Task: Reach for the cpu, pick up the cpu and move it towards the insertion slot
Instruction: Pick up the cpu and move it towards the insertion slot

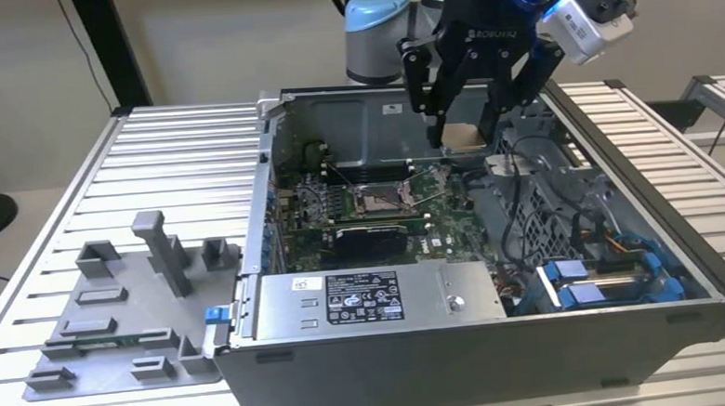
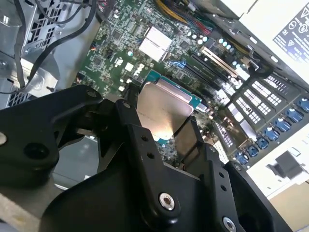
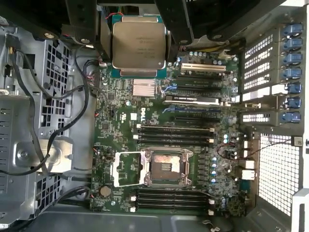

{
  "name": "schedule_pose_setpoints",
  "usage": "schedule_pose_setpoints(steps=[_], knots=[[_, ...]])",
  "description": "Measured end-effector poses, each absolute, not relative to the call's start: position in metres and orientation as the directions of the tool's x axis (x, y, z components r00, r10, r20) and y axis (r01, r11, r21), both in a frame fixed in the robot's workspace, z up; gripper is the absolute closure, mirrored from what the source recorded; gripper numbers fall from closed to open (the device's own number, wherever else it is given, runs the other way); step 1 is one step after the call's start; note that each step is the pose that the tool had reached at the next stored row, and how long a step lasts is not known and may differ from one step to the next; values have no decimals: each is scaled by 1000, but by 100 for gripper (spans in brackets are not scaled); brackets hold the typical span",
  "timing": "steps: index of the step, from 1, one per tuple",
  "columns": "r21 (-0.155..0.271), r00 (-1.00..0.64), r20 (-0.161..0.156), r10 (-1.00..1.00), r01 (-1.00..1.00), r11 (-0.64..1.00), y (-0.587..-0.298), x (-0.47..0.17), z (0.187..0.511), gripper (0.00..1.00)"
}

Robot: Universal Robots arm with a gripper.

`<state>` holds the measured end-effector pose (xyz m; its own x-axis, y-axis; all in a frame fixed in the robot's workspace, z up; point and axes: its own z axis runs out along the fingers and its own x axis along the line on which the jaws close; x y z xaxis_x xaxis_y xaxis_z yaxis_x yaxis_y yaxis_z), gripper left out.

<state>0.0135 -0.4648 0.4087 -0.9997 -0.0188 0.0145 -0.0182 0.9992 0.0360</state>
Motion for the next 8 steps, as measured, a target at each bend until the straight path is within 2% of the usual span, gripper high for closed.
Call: schedule_pose_setpoints(steps=[8], knots=[[36,-1000,13,-19,-18,999,-458,8,409,100]])
